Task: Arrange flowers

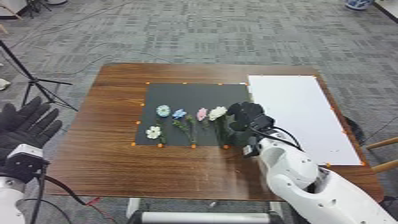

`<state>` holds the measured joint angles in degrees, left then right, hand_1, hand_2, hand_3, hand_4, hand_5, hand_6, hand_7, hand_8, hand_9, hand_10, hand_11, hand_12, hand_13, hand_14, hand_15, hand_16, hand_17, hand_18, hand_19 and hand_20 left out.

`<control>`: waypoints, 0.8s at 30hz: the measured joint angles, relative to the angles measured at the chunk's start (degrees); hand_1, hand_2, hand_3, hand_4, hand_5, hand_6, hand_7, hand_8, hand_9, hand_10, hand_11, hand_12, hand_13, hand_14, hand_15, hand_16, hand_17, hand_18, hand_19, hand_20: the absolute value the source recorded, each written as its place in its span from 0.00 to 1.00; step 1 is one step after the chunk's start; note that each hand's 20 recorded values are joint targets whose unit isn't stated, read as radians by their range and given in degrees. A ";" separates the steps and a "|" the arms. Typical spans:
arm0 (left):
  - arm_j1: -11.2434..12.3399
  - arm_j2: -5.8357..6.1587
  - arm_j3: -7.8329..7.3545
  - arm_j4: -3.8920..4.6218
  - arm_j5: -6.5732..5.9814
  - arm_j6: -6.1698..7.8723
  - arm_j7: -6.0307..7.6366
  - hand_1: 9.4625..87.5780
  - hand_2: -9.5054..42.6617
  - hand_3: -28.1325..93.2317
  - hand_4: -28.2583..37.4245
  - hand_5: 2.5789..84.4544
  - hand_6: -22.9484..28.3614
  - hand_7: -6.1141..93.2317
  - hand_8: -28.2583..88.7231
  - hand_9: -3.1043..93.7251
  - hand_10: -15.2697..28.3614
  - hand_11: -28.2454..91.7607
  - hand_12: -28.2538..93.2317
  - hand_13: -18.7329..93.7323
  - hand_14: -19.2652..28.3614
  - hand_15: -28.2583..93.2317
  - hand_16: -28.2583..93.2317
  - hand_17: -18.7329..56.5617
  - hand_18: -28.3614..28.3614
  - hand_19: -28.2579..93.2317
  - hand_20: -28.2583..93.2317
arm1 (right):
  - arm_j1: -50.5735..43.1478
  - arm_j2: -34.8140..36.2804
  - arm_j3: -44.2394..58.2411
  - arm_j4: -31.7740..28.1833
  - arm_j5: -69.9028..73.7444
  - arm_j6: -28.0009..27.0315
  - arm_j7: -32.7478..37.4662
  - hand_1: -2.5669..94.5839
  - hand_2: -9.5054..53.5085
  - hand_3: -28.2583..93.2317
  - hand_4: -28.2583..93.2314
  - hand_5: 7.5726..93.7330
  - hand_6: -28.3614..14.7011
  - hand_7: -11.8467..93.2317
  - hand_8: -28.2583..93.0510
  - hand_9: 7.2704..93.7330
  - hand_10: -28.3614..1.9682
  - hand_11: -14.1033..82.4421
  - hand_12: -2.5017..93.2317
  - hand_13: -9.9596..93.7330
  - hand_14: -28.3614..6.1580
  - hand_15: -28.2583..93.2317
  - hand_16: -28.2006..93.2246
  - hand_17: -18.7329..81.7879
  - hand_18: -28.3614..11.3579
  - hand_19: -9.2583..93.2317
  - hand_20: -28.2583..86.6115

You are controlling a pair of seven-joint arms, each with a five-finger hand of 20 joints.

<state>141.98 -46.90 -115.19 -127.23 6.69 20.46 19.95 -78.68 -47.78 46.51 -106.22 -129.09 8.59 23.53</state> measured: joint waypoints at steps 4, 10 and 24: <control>0.08 0.00 -0.01 0.00 0.00 0.01 0.10 0.20 0.46 0.82 0.00 0.43 0.60 0.14 0.19 0.35 0.65 0.35 0.35 0.37 0.70 0.43 0.24 0.22 0.72 0.40 0.34 | -0.69 0.17 1.04 -0.63 -0.07 0.21 0.07 0.55 0.00 0.85 0.00 0.60 0.58 0.28 0.13 0.68 0.49 0.34 0.19 0.75 0.59 0.73 0.52 0.50 0.10 0.86 0.54; 0.83 0.00 -0.23 -0.21 -0.09 0.01 0.59 0.20 0.46 0.81 0.00 0.44 0.60 0.14 0.18 0.36 0.64 0.34 0.34 0.39 0.66 0.41 0.23 0.22 0.72 0.40 0.34 | -2.50 0.71 3.61 -2.43 -0.09 1.37 0.48 0.43 0.11 0.87 0.02 0.64 0.58 0.27 0.13 0.70 0.47 0.33 0.19 0.75 0.51 0.75 0.45 0.50 0.10 0.86 0.54; 1.47 -0.09 -1.97 -0.92 3.58 -0.17 0.40 0.20 0.46 0.81 0.00 0.43 0.60 0.12 0.18 0.36 0.63 0.33 0.32 0.37 0.63 0.37 0.22 0.22 0.72 0.39 0.33 | -10.48 -9.23 24.72 -2.28 33.62 9.75 -16.33 0.21 0.35 0.86 0.01 0.41 0.54 0.22 0.14 0.42 0.34 0.24 0.13 0.39 0.31 0.52 0.27 0.35 0.25 0.49 0.37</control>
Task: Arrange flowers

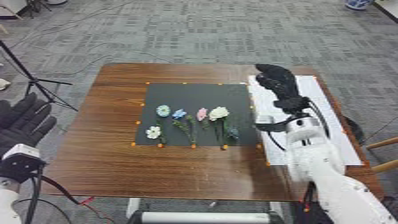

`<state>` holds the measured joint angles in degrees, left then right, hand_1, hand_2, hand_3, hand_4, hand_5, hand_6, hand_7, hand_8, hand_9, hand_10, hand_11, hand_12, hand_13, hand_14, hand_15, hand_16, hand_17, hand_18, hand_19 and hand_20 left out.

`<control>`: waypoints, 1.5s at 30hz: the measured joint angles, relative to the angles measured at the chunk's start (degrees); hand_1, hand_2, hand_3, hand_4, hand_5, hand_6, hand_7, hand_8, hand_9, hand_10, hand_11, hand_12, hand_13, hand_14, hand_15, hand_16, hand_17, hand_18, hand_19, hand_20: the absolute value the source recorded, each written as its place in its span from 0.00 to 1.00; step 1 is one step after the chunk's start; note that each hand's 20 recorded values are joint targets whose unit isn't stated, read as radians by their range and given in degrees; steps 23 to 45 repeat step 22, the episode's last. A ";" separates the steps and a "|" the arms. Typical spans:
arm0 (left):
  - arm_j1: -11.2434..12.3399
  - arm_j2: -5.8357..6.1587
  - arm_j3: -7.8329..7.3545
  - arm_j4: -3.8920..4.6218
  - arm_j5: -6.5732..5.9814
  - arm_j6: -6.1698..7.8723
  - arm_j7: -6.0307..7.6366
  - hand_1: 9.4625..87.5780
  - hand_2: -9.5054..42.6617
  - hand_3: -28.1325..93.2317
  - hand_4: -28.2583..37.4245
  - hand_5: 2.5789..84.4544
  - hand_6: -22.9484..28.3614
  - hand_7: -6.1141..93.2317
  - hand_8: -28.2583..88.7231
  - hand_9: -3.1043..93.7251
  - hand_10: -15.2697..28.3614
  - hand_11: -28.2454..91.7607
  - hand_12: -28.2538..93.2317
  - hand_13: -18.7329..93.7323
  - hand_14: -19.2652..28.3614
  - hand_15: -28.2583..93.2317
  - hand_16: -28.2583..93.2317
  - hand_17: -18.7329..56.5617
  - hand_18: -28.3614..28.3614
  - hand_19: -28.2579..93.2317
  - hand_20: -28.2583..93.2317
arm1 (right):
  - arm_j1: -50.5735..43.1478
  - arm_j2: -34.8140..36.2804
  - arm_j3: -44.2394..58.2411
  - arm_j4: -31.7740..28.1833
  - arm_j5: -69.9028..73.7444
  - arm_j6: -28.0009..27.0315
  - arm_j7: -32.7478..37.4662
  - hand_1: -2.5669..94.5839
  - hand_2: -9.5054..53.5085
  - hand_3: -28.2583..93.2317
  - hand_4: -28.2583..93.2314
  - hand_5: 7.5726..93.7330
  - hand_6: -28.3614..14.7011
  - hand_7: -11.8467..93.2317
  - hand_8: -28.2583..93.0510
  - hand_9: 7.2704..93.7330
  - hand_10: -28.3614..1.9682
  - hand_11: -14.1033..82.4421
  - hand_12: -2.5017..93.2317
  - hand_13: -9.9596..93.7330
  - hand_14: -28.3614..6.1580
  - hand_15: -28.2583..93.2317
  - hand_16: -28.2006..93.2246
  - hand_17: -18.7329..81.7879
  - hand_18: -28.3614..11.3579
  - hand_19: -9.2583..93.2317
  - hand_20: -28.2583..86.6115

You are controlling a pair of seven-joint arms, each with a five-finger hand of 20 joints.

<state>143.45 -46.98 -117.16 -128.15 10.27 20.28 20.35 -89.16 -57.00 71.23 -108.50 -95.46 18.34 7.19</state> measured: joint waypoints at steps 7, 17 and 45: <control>0.06 -1.87 -1.96 0.07 7.29 -2.12 -3.00 0.19 0.44 0.80 0.00 0.41 0.59 0.10 0.19 0.33 0.60 0.29 0.32 0.35 0.62 0.32 0.22 0.22 0.71 0.36 0.33 | -3.51 -6.47 10.58 0.37 20.46 -16.10 -6.94 0.15 0.37 0.83 0.00 0.35 0.56 0.18 0.15 0.35 0.36 0.21 0.12 0.33 0.33 0.47 0.26 0.32 0.25 0.42 0.37; -1.58 -2.37 -2.07 0.74 7.73 -3.22 -3.99 0.19 0.44 0.80 0.00 0.40 0.59 0.09 0.19 0.29 0.60 0.27 0.33 0.33 0.60 0.29 0.23 0.22 0.70 0.35 0.33 | -5.50 -13.10 17.06 2.12 37.05 -27.80 -8.18 0.14 0.35 0.83 0.01 0.33 0.56 0.17 0.16 0.34 0.37 0.19 0.12 0.34 0.34 0.43 0.28 0.32 0.25 0.38 0.39; -2.14 -2.32 -2.16 0.86 7.63 -3.22 -4.20 0.19 0.43 0.80 0.00 0.39 0.59 0.09 0.20 0.29 0.60 0.26 0.34 0.32 0.60 0.29 0.23 0.22 0.70 0.34 0.33 | -7.52 -14.95 19.58 1.82 38.67 -30.95 -7.35 0.14 0.35 0.83 0.02 0.36 0.56 0.17 0.16 0.36 0.37 0.19 0.13 0.36 0.33 0.43 0.29 0.32 0.24 0.38 0.39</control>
